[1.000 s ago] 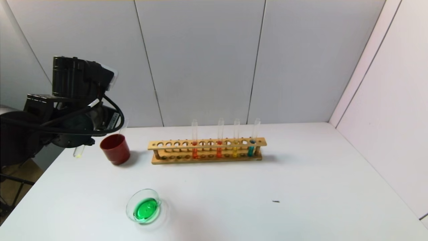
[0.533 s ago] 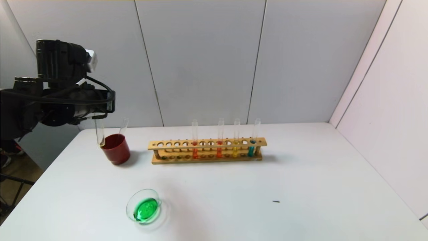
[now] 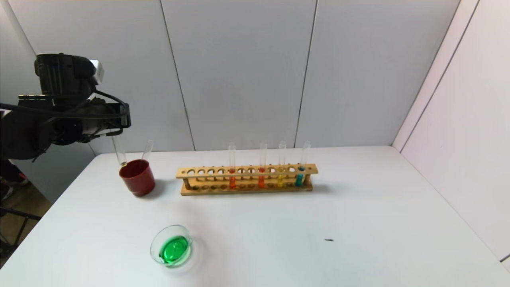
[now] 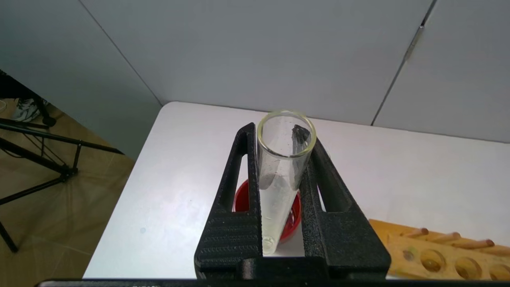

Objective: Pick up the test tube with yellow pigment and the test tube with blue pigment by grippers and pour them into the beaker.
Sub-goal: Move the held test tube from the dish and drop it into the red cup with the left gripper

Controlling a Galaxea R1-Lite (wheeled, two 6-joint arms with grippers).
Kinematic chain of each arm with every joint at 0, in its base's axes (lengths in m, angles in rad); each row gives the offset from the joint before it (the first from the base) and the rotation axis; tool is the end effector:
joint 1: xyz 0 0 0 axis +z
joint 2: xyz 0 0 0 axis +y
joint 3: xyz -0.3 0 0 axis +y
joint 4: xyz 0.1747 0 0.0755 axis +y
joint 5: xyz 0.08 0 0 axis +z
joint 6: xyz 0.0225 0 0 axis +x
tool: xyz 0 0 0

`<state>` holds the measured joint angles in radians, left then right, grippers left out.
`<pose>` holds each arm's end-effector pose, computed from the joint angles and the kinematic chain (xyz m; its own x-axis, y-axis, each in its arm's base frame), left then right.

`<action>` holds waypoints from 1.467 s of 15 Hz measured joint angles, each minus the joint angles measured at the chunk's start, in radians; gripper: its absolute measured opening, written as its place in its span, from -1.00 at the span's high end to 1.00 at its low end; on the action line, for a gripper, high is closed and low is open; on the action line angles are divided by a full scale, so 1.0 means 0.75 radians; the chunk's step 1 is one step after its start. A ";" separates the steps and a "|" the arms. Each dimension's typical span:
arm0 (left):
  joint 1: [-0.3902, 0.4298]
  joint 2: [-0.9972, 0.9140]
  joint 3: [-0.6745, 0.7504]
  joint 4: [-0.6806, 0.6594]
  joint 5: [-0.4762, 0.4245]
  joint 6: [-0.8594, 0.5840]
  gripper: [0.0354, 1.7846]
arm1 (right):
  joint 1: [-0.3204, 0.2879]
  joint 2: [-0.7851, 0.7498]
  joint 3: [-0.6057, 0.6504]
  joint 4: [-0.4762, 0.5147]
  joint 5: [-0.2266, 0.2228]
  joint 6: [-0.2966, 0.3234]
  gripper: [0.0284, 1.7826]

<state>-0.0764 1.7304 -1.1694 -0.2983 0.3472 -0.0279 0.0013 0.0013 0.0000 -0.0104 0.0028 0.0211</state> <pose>0.3331 -0.0178 0.2409 0.9314 0.2700 -0.2442 -0.2630 0.9628 0.0614 -0.0227 0.0000 0.0766 1.0000 0.0041 0.0091 -0.0043 0.9998 0.0211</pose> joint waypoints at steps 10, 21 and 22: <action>0.123 0.274 -0.089 -0.182 -0.070 -0.024 0.68 | -0.001 0.000 0.000 0.000 0.000 0.000 -0.96; 0.130 0.350 0.094 -0.370 -0.074 -0.044 0.68 | 0.000 0.000 0.000 0.000 0.000 0.001 -0.96; 0.130 0.355 0.112 -0.392 -0.075 -0.048 0.68 | 0.000 0.000 0.000 0.000 -0.001 0.001 -0.96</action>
<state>0.0211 1.9964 -1.0853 -0.5921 0.2911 -0.0638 0.0013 0.0013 0.0000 -0.0104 0.0023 0.0215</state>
